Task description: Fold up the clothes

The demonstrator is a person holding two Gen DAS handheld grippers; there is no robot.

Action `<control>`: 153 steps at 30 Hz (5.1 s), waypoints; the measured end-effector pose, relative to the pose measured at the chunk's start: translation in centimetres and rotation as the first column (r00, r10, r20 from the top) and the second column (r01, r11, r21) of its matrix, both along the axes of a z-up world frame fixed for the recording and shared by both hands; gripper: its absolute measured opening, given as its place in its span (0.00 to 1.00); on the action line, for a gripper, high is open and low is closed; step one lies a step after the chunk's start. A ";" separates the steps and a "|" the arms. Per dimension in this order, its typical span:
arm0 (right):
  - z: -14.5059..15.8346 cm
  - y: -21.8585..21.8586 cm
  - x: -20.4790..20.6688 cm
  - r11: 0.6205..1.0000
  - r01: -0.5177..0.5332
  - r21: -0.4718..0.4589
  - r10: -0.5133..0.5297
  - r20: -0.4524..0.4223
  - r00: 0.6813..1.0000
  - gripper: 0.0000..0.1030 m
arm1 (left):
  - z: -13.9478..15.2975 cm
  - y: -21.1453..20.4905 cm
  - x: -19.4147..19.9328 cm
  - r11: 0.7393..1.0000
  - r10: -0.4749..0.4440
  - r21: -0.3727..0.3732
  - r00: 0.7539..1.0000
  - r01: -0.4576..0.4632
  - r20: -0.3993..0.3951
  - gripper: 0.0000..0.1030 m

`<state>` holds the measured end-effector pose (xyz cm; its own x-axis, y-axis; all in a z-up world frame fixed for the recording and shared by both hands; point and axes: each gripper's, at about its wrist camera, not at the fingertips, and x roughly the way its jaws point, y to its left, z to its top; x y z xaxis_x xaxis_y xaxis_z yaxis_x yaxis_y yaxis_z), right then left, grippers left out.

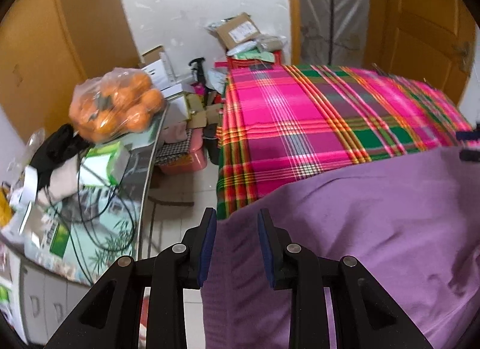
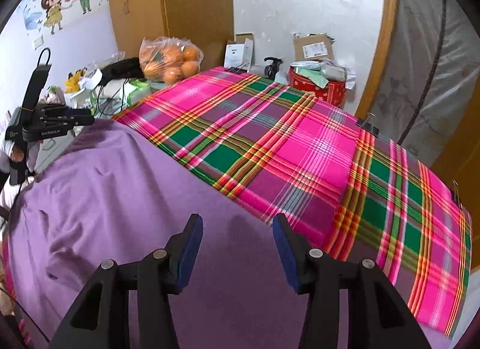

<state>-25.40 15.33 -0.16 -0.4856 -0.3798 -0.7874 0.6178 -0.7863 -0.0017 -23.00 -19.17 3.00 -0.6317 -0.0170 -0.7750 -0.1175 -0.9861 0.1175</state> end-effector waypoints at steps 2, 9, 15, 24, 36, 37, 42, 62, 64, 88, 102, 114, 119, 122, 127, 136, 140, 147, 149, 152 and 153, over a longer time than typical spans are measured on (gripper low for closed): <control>-0.7 -0.2 -0.7 1.000 -0.017 0.007 0.017 0.017 1.000 0.48 | -0.5 0.0 -0.4 1.000 -0.022 0.000 1.000 0.022 0.003 0.28; -3.3 -0.2 -2.7 0.999 -0.047 0.018 0.046 0.078 0.996 0.48 | -1.4 -0.2 -1.0 0.998 -0.067 0.013 0.998 0.067 0.012 0.30; -3.3 0.1 -2.8 0.998 -0.069 -0.006 0.070 0.085 0.994 0.48 | -2.0 0.0 -1.5 0.995 -0.099 -0.001 0.995 0.099 0.022 0.33; -2.9 -0.4 -2.2 0.997 -0.081 0.002 0.080 0.066 0.995 0.04 | -2.1 1.5 -1.8 0.991 -0.132 -0.027 0.991 0.133 0.031 0.05; 3.6 0.2 2.4 0.997 -0.056 -0.044 0.052 -0.083 0.995 0.03 | 3.5 1.4 2.5 0.997 -0.082 -0.006 0.991 0.082 -0.108 0.02; 4.3 0.3 3.3 0.997 -0.058 -0.048 0.053 -0.097 0.994 0.03 | 4.2 1.5 3.3 0.997 -0.078 -0.002 0.989 0.079 -0.127 0.02; 7.3 1.0 8.1 0.994 -0.073 -0.079 0.060 -0.159 0.985 0.03 | 7.1 1.5 7.9 0.997 -0.060 0.029 0.975 0.068 -0.213 0.02; 0.3 2.4 27.4 0.991 -0.078 -0.112 0.076 -0.014 0.997 0.04 | 0.0 1.7 26.8 0.985 0.028 0.170 0.983 0.003 -0.180 0.03; -1.3 2.6 28.0 0.993 -0.061 -0.102 0.063 0.020 0.998 0.04 | -1.2 1.8 27.7 0.982 0.038 0.186 0.988 -0.010 -0.151 0.03; -3.2 0.5 28.7 0.987 -0.136 0.080 0.142 -0.067 0.988 0.32 | -3.5 -3.2 27.9 0.673 0.445 0.632 0.893 -0.384 0.069 0.42; -3.5 -0.5 28.4 0.974 -0.200 0.105 0.207 -0.066 0.976 0.04 | -1.5 -3.6 27.5 0.689 0.483 0.613 0.876 -0.386 0.009 0.19; 3.2 -0.7 32.5 0.966 -0.259 0.017 0.259 -0.144 0.955 0.03 | 2.4 -6.1 28.8 0.719 0.491 0.612 0.864 -0.328 -0.113 0.10; -0.3 -1.8 33.2 0.961 -0.275 0.031 0.277 -0.046 0.960 0.02 | -1.6 -7.5 29.5 0.695 0.501 0.608 0.865 -0.384 -0.027 0.09; -2.1 -2.0 33.0 0.963 -0.268 0.025 0.268 -0.001 0.963 0.03 | -3.1 -7.9 29.9 0.686 0.499 0.612 0.866 -0.393 -0.003 0.09; -1.8 -2.2 33.6 0.960 -0.277 0.027 0.277 -0.009 0.961 0.03 | -1.3 -7.5 30.0 0.725 0.480 0.593 0.874 -0.351 -0.070 0.09; -3.2 -2.2 33.7 0.957 -0.289 -0.010 0.289 0.051 0.956 0.15 | -3.4 -8.0 30.3 0.739 0.453 0.578 0.890 -0.347 -0.044 0.11; -2.1 -2.5 34.5 0.935 -0.351 -0.048 0.353 0.040 0.935 0.19 | -3.1 -8.1 31.0 0.745 0.456 0.564 0.889 -0.356 -0.041 0.14; -1.4 -3.1 32.4 0.954 -0.260 -0.148 0.265 0.012 0.964 0.19 | -1.1 -7.3 32.6 0.766 0.506 0.507 0.858 -0.396 -0.094 0.11; -2.6 -3.8 31.8 0.959 -0.261 -0.112 0.266 0.041 0.963 0.19 | -0.5 -6.5 32.7 0.778 0.493 0.498 0.863 -0.382 -0.109 0.11; -3.5 -4.4 32.3 0.948 -0.312 -0.071 0.316 0.065 0.946 0.21 | -0.4 -4.6 32.6 0.801 0.441 0.495 0.891 -0.336 -0.108 0.12; -3.3 -4.4 32.5 0.943 -0.324 -0.074 0.329 0.060 0.942 0.21 | -0.6 -4.0 32.4 0.806 0.425 0.495 0.900 -0.325 -0.101 0.13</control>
